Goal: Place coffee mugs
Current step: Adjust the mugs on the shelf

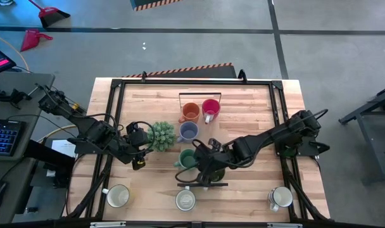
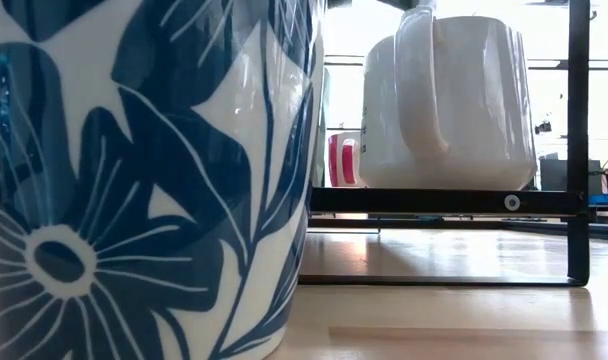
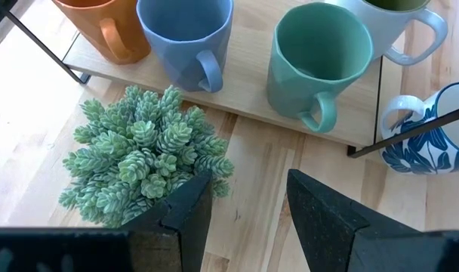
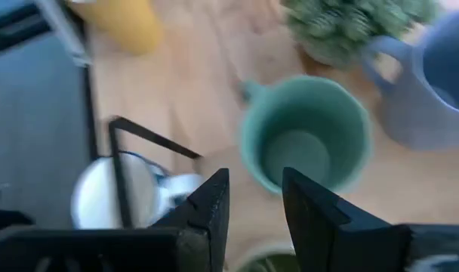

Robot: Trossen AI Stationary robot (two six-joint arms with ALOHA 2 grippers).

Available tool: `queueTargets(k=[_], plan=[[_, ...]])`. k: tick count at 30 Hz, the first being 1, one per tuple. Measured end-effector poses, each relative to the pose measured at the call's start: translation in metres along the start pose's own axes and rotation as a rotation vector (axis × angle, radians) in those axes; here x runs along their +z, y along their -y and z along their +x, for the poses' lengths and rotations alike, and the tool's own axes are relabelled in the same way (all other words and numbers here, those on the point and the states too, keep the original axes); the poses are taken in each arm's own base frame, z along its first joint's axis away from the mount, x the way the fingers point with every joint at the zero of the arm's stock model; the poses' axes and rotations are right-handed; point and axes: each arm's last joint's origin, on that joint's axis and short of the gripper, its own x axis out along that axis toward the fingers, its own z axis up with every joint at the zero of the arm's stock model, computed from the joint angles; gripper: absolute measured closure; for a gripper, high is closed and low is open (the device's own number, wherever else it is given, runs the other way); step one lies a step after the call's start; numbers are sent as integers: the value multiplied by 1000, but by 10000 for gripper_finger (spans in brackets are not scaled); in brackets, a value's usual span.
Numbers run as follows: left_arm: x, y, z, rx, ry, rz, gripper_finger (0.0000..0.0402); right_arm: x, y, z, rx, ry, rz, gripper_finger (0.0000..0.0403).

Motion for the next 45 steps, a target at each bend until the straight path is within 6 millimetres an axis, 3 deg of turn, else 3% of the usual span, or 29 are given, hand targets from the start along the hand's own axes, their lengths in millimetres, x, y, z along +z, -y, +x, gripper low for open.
queueTargets(k=[15, 24, 33, 45], plan=[[0, 0, 0, 2, -3, 10, 241, -5, -8, 38, 65, -34, -5, 302], [0, 0, 0, 2, -3, 10, 241, -7, -12, 40, 101, -55, -6, 303], [0, 0, 0, 0, 0, 8, 241, -14, -14, 56, 113, -109, -12, 322], [0, 0, 0, 0, 0, 7, 241, -8, -6, 59, 90, -94, 6, 323]])
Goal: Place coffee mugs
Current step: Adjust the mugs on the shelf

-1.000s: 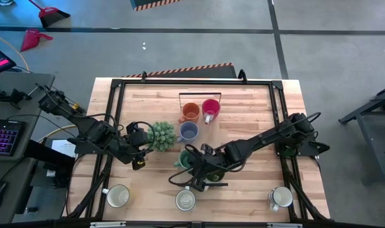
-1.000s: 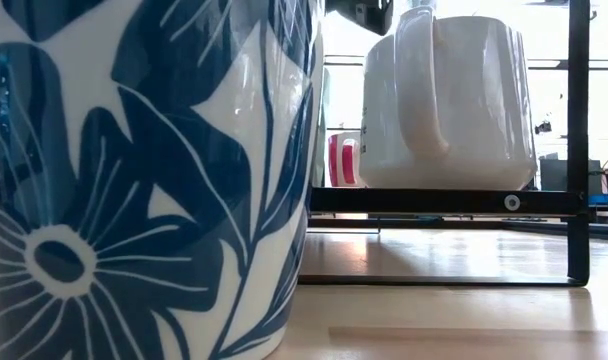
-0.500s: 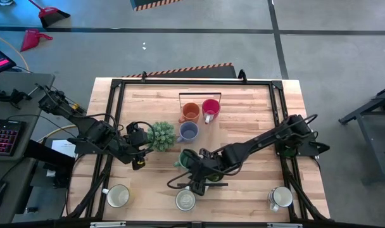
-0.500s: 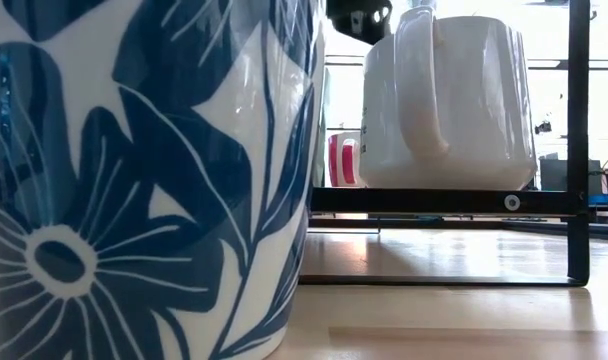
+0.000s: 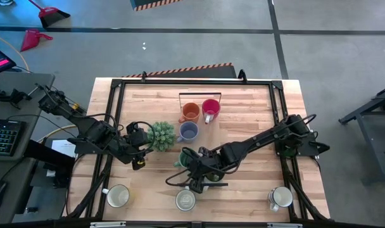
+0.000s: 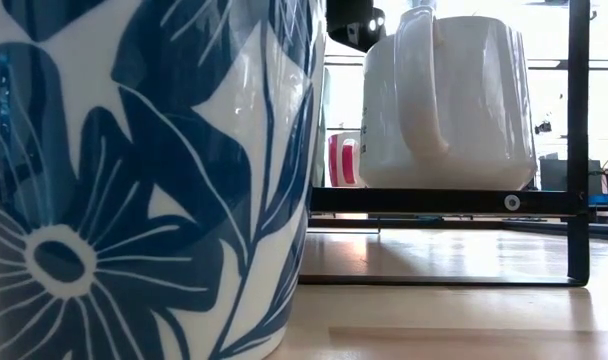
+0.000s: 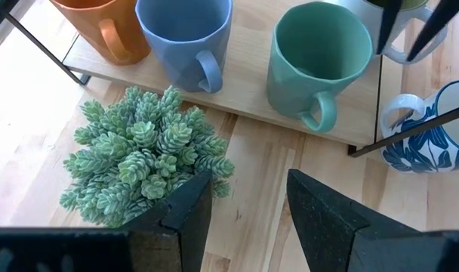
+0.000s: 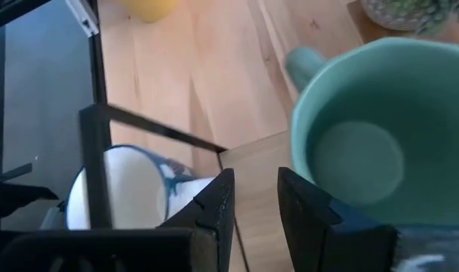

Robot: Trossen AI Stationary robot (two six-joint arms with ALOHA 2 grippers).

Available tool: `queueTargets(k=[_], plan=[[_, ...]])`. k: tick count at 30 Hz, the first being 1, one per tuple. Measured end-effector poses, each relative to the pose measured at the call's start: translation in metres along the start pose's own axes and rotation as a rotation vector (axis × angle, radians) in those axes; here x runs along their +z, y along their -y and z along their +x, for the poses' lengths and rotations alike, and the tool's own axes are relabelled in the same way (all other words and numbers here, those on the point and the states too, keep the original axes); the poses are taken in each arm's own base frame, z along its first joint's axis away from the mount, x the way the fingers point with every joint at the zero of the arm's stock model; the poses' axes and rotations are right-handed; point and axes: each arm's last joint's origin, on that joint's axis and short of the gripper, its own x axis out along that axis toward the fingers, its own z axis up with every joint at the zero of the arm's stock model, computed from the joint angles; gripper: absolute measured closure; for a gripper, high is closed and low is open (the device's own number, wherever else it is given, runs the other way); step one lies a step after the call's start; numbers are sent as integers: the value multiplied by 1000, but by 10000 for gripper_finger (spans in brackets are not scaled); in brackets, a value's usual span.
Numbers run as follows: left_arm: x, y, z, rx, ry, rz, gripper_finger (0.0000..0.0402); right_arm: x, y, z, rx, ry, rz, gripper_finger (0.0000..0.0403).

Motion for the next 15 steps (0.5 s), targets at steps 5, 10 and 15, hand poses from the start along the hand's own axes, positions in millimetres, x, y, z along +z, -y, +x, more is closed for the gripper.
queueTargets(k=[5, 10, 15], plan=[[0, 0, 0, 0, 0, 0, 241, 3, 4, 1, -5, 3, 9, 323], [0, 0, 0, 0, 0, 0, 241, 5, 6, 1, -10, 5, 14, 323], [0, 0, 0, 0, 0, 0, 241, 7, 9, 1, -21, 11, 16, 323]])
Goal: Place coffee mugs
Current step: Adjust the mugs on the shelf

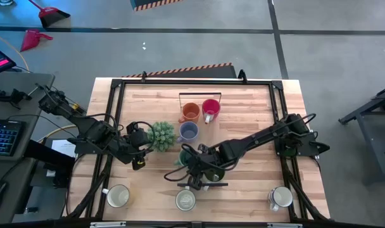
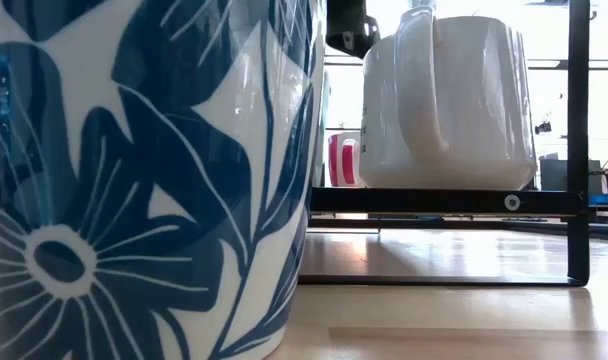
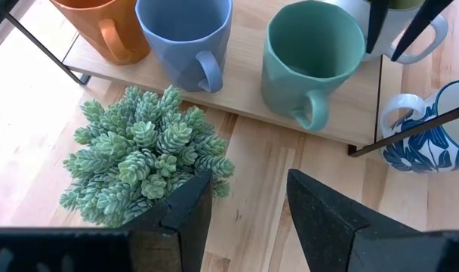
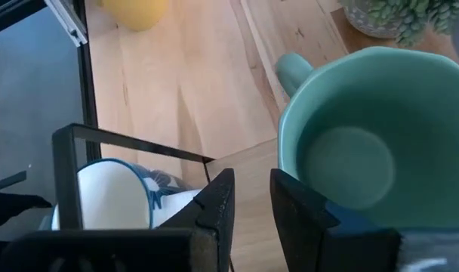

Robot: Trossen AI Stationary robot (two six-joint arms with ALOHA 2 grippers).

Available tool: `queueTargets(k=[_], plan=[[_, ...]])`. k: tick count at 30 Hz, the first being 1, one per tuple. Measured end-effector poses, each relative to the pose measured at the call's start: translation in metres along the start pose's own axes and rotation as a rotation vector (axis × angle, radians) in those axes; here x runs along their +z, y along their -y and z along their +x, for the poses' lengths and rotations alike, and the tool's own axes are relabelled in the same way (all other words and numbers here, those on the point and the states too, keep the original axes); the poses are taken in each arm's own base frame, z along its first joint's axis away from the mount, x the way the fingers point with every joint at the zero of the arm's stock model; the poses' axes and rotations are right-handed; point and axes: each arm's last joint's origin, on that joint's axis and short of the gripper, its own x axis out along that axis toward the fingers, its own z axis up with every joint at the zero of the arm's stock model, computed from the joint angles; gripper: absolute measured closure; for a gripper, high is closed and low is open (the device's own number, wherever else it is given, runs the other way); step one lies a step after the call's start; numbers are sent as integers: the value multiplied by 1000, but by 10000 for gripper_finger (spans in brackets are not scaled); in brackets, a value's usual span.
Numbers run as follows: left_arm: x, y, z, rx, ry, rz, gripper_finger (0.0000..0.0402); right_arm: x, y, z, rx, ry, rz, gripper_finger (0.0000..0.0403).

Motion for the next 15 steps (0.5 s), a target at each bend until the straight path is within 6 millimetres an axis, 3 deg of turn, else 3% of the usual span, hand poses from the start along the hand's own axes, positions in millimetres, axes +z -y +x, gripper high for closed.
queueTargets(k=[15], plan=[[0, 0, 0, 1, -1, 0, 241, 4, 13, 1, -55, -26, 21, 323]])
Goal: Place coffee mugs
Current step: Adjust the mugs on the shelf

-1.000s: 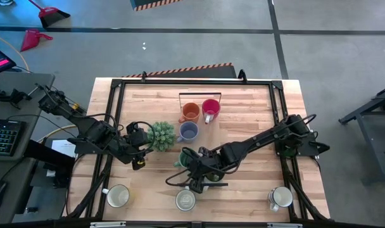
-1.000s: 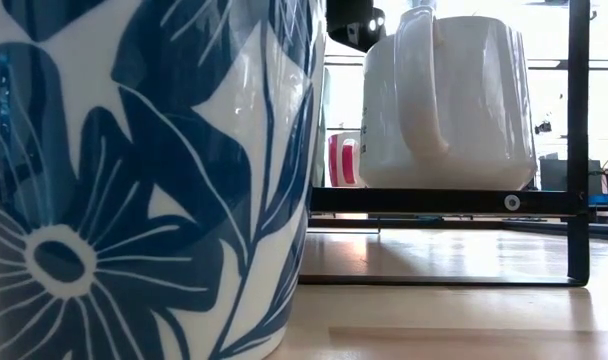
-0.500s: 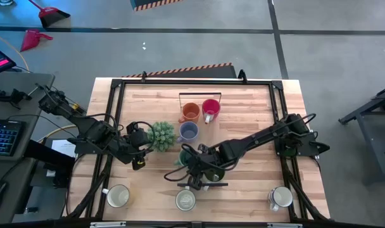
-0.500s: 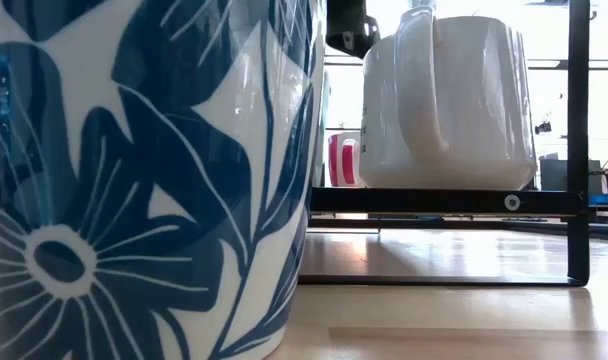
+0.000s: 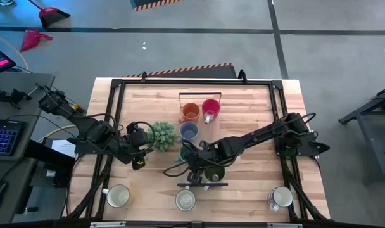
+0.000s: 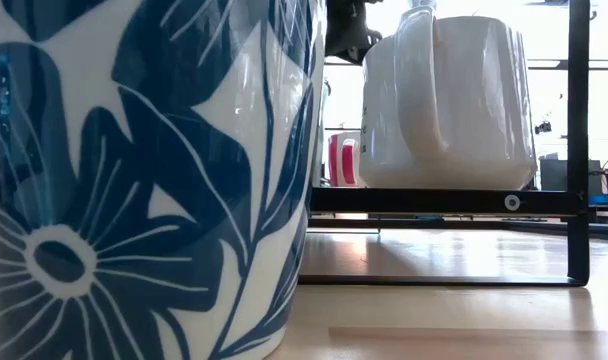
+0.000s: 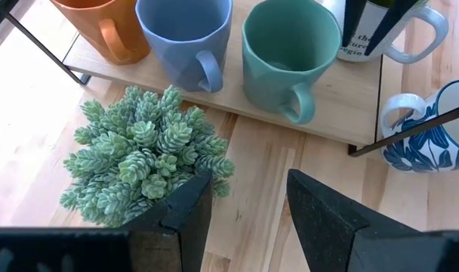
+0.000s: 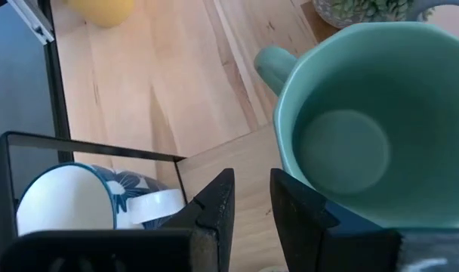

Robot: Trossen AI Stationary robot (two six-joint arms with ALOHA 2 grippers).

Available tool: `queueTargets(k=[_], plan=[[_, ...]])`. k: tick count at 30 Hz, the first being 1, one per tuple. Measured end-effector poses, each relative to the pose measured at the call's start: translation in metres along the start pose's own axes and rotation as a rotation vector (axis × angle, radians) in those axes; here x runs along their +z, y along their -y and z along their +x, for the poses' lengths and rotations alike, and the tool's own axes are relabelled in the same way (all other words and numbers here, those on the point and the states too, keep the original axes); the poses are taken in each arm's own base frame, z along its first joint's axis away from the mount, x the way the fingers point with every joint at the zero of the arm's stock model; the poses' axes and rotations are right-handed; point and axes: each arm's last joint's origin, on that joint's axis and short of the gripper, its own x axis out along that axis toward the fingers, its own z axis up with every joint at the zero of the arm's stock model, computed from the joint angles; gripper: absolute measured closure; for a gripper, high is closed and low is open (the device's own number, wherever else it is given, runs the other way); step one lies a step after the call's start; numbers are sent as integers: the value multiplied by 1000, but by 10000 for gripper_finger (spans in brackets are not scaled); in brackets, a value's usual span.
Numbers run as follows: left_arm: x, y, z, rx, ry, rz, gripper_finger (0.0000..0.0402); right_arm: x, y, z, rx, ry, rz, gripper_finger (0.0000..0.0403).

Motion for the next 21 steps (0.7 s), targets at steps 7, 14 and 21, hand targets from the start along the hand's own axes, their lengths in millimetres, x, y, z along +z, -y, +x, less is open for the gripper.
queueTargets(k=[7, 14, 21], plan=[[0, 0, 0, 0, 0, 1, 241, 2, 2, 0, -7, 4, 1, 323], [0, 0, 0, 0, -1, 1, 241, 2, 3, 1, 0, -3, 1, 323], [0, 0, 0, 2, -3, 3, 241, -3, -5, -4, 84, -54, -65, 323]])
